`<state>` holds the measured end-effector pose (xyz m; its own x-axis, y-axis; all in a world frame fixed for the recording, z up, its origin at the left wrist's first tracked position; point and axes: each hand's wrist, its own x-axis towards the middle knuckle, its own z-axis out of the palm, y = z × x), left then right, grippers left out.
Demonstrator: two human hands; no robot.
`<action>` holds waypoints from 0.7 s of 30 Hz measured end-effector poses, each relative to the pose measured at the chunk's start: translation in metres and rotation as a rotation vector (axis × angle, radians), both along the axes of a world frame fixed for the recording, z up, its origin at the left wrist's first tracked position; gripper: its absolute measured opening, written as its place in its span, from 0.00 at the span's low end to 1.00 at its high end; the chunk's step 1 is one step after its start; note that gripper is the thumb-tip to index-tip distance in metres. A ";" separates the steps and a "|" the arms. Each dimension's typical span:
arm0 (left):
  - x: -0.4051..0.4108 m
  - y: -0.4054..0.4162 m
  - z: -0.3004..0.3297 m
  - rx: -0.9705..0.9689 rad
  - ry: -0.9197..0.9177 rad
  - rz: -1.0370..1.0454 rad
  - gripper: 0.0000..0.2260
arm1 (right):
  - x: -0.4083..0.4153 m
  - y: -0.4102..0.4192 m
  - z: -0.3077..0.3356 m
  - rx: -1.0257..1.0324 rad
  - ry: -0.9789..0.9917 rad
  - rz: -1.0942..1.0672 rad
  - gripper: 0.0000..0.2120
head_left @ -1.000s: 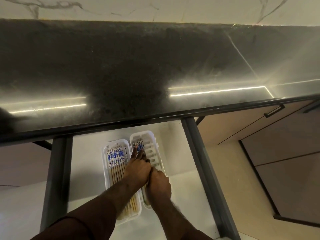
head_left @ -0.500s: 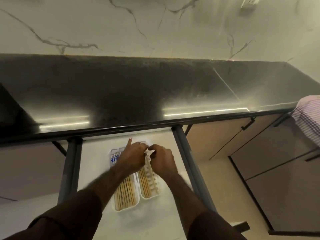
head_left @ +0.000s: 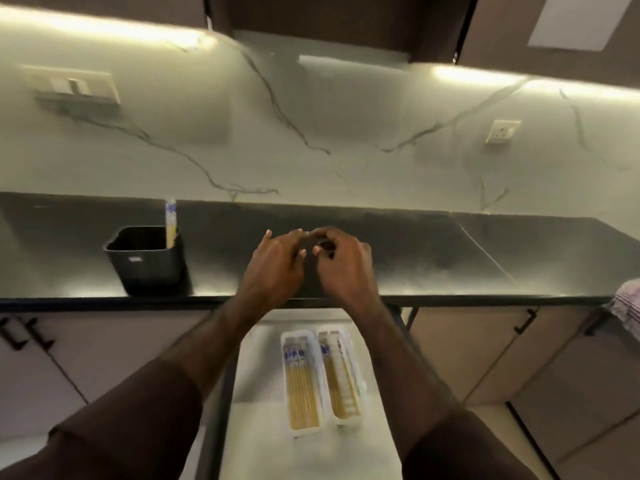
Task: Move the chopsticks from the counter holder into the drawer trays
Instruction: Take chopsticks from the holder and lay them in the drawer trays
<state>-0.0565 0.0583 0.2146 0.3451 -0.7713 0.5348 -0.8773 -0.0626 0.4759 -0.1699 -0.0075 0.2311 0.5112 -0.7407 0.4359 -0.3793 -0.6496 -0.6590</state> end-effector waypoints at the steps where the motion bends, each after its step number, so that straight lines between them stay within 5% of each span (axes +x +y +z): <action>1: 0.009 0.011 0.012 -0.024 -0.009 0.031 0.17 | 0.010 0.010 0.013 -0.023 -0.027 0.013 0.11; 9: 0.124 0.105 0.060 -0.133 -0.092 0.145 0.18 | 0.121 0.090 0.061 -0.122 -0.134 0.134 0.11; 21: 0.305 0.208 0.037 0.000 -0.148 0.161 0.20 | 0.304 0.178 0.022 0.020 -0.106 0.211 0.12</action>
